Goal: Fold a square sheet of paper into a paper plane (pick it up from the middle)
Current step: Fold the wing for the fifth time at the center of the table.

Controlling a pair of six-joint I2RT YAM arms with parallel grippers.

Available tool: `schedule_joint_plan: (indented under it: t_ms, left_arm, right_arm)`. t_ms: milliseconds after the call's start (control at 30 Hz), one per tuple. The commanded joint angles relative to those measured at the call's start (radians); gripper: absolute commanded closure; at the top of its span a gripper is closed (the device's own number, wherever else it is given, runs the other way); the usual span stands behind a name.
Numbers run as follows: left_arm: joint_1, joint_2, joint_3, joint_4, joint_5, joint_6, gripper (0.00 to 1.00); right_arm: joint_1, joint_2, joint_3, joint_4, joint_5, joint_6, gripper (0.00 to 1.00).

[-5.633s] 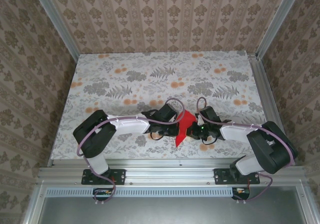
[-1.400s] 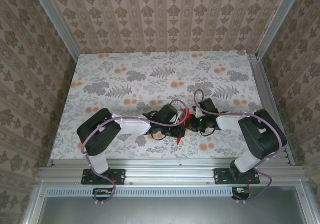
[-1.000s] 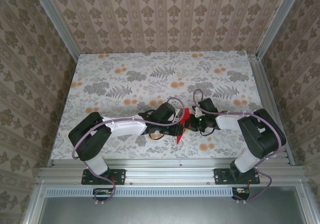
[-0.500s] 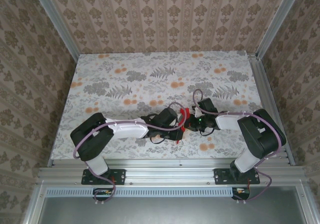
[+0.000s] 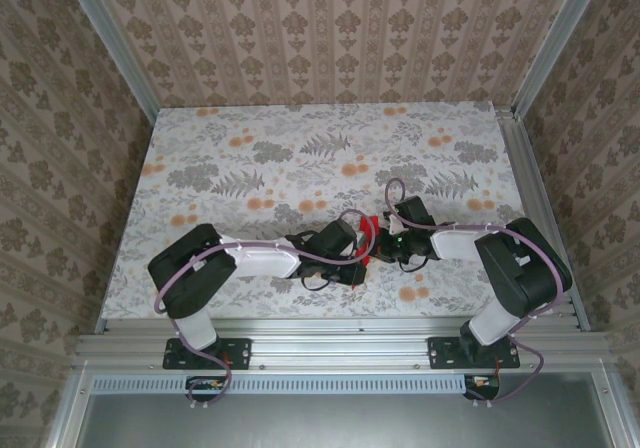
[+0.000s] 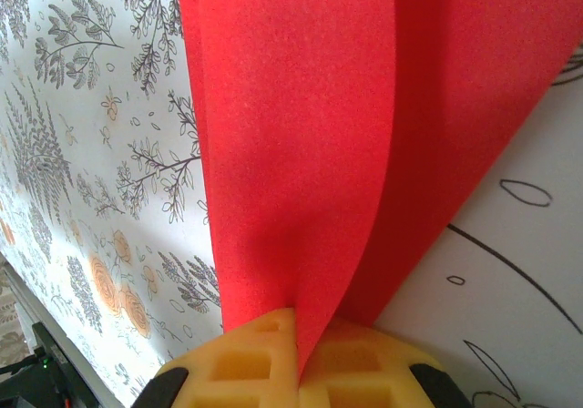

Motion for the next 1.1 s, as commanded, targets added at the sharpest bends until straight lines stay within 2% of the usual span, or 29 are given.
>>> schedule_joint_plan:
  t_ms: [0, 267, 400, 667, 867, 1067]
  left_arm:
    - [-0.008, 0.031, -0.025, 0.025, 0.020, -0.007, 0.87]
    - [-0.009, 0.062, -0.035, 0.070, 0.041, -0.012, 0.87]
    - [-0.009, 0.019, -0.017, 0.070, 0.055, -0.017, 0.87]
    - [0.002, -0.100, -0.001, -0.030, -0.030, 0.005, 0.86]
    - [0.010, -0.089, -0.035, -0.026, -0.069, -0.013, 0.86]
    - [0.005, -0.042, -0.046, 0.018, -0.028, -0.028, 0.86]
  right_arm:
    - [0.008, 0.052, -0.043, -0.096, 0.110, -0.006, 0.98]
    - [0.008, 0.052, -0.046, -0.098, 0.108, -0.008, 0.98]
    - [0.008, 0.052, -0.048, -0.102, 0.112, -0.011, 0.98]
    - [0.010, 0.054, -0.051, -0.098, 0.113, -0.012, 0.98]
    - [0.009, 0.054, -0.051, -0.099, 0.109, -0.012, 0.98]
    - [0.009, 0.054, -0.054, -0.098, 0.109, -0.012, 0.98]
